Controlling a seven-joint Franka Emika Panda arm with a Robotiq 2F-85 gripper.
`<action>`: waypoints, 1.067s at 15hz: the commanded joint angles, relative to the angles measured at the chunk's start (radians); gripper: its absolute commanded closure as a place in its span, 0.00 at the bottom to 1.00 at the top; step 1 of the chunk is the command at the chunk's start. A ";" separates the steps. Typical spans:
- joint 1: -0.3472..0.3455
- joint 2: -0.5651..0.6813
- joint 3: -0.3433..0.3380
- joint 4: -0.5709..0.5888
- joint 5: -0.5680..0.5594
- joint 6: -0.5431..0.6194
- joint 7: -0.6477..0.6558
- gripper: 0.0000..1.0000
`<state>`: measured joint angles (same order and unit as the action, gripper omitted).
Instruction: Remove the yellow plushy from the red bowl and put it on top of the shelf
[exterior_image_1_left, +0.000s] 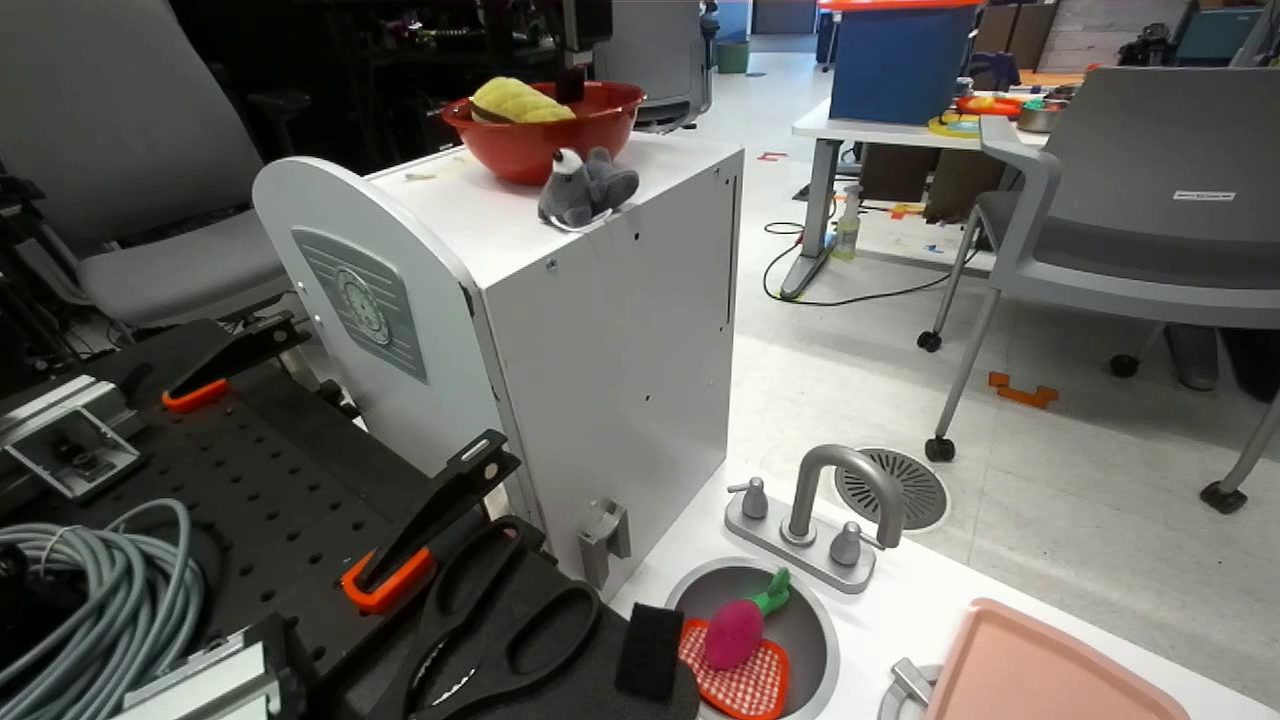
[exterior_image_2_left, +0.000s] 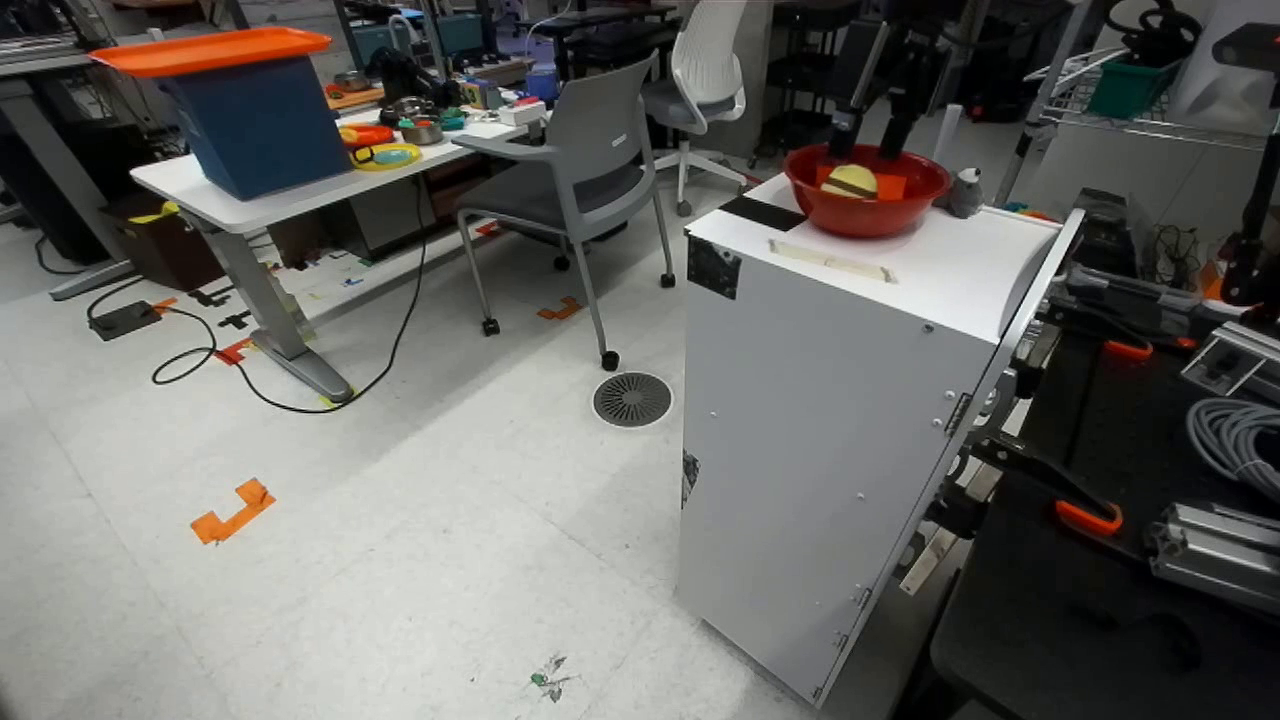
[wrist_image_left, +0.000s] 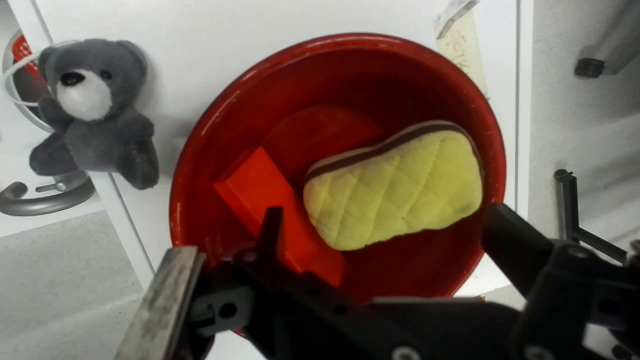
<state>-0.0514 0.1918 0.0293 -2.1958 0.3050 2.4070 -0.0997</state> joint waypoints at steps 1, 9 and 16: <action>-0.003 -0.012 -0.001 -0.007 0.024 0.006 -0.006 0.00; -0.002 -0.002 0.001 0.002 0.020 0.001 -0.011 0.00; -0.002 0.004 0.001 0.005 0.017 0.004 -0.017 0.66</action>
<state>-0.0513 0.1936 0.0294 -2.1957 0.3050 2.4070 -0.0998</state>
